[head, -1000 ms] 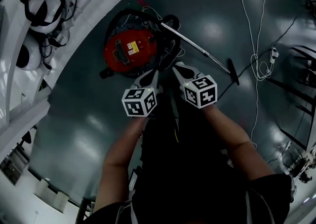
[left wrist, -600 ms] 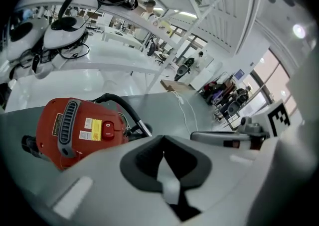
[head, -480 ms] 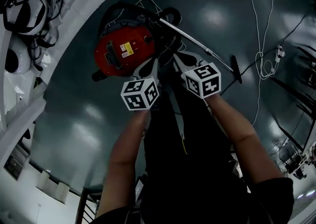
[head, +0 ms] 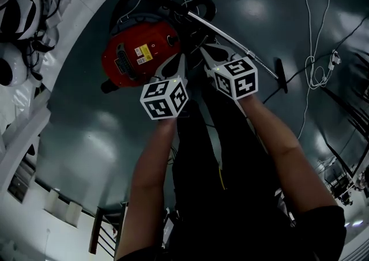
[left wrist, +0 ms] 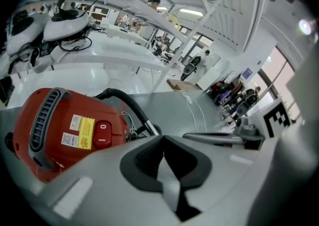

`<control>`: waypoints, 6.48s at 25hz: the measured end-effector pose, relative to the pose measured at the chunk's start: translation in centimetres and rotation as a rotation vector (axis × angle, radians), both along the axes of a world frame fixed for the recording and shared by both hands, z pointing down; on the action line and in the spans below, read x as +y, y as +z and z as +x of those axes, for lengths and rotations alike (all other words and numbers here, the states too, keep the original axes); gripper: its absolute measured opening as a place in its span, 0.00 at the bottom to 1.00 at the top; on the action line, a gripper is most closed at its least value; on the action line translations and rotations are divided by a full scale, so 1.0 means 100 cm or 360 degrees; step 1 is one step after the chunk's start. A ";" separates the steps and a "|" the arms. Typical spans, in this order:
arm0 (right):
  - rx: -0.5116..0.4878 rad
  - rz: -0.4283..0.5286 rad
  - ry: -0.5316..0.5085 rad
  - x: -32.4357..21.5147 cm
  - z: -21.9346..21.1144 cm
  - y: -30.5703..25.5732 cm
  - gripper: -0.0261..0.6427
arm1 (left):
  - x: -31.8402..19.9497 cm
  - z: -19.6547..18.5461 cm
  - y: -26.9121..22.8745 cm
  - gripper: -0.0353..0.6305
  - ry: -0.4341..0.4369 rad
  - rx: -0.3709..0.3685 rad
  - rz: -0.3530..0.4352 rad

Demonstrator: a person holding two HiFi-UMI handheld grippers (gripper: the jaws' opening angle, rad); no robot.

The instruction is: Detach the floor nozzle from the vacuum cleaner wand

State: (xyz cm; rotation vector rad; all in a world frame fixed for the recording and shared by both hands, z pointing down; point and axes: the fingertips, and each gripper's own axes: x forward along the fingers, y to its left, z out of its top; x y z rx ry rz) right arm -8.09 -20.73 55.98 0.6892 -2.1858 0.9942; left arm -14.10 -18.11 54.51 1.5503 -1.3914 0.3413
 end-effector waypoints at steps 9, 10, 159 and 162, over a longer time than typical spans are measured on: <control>0.0074 0.0119 -0.0151 -0.024 0.006 0.053 0.03 | -0.013 -0.007 0.029 0.07 -0.0069 -0.0050 0.0027; 0.0081 0.0124 -0.0173 -0.028 0.006 0.059 0.04 | -0.015 -0.007 0.031 0.07 -0.0077 -0.0045 0.0031; 0.0638 0.0382 -0.0849 -0.056 0.020 0.148 0.29 | -0.010 0.063 0.127 0.27 0.0018 0.0009 -0.0427; 0.0637 0.0397 -0.0824 -0.065 0.009 0.146 0.29 | -0.004 0.068 0.132 0.27 0.0069 -0.0023 -0.0452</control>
